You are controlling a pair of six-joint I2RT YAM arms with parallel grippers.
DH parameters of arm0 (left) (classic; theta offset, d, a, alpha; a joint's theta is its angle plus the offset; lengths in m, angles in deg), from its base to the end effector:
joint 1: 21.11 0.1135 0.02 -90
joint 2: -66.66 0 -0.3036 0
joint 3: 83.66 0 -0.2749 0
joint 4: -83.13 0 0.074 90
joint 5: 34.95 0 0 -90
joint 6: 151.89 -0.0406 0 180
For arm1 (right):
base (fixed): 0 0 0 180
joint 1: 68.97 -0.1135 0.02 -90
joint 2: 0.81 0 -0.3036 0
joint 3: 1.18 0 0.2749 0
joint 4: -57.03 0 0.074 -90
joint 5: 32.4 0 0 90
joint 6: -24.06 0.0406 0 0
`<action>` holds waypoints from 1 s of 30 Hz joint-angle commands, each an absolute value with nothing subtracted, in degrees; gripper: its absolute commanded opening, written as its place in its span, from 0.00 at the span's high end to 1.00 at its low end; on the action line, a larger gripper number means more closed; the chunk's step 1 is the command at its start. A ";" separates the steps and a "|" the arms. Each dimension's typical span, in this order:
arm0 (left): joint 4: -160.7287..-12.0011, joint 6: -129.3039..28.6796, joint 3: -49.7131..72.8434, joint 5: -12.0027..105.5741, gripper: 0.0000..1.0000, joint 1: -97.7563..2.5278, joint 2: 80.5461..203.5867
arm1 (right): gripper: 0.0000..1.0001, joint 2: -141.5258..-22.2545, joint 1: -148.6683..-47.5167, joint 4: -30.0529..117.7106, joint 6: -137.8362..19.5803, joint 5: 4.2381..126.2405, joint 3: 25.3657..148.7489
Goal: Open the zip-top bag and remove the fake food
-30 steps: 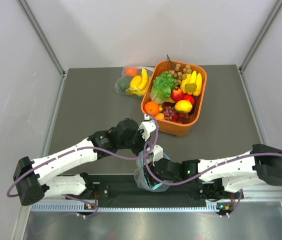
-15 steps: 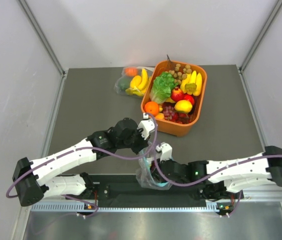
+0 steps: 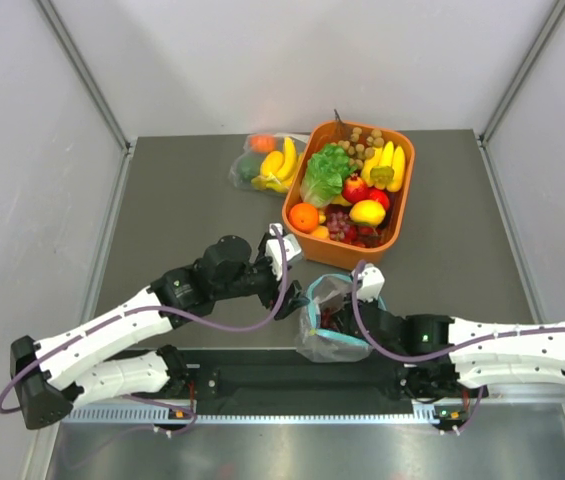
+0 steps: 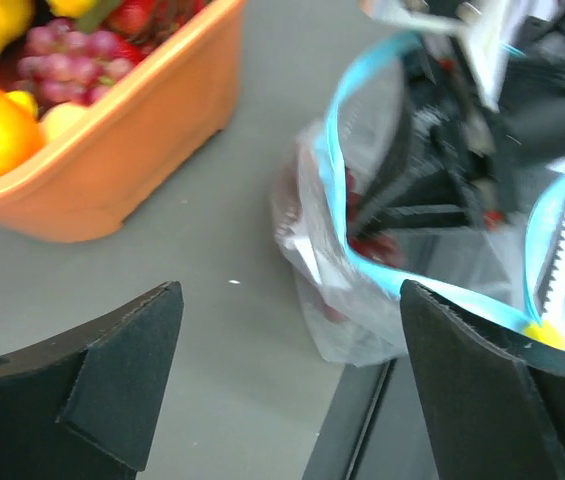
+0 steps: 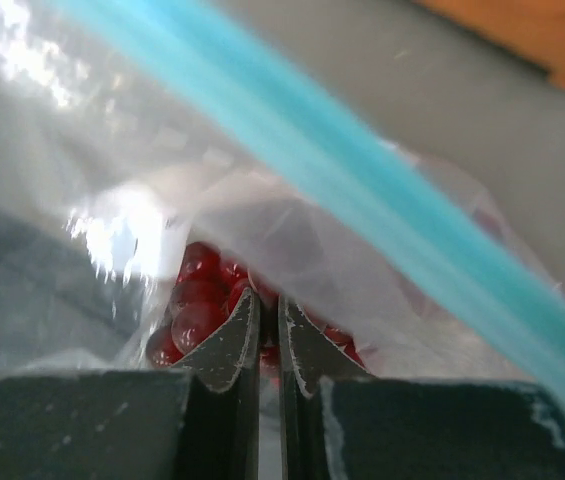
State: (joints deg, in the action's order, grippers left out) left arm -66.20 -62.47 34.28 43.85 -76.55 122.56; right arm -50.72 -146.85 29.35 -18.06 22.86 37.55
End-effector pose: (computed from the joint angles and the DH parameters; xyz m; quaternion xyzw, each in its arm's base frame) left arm 0.1221 -0.1911 0.3472 0.4397 0.7142 -0.3208 0.4400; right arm 0.0599 0.1689 0.2251 -0.0984 0.8649 0.2439 0.4275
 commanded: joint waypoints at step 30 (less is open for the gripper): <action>-75.29 -51.44 33.99 32.38 0.01 -75.87 124.31 | 1.00 -55.48 -139.63 35.02 -22.88 17.87 39.46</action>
State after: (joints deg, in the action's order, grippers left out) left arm -73.54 -53.18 35.03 36.74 -75.96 120.70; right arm -55.16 -140.40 32.87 -21.98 19.71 37.57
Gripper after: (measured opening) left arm 0.990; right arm 0.036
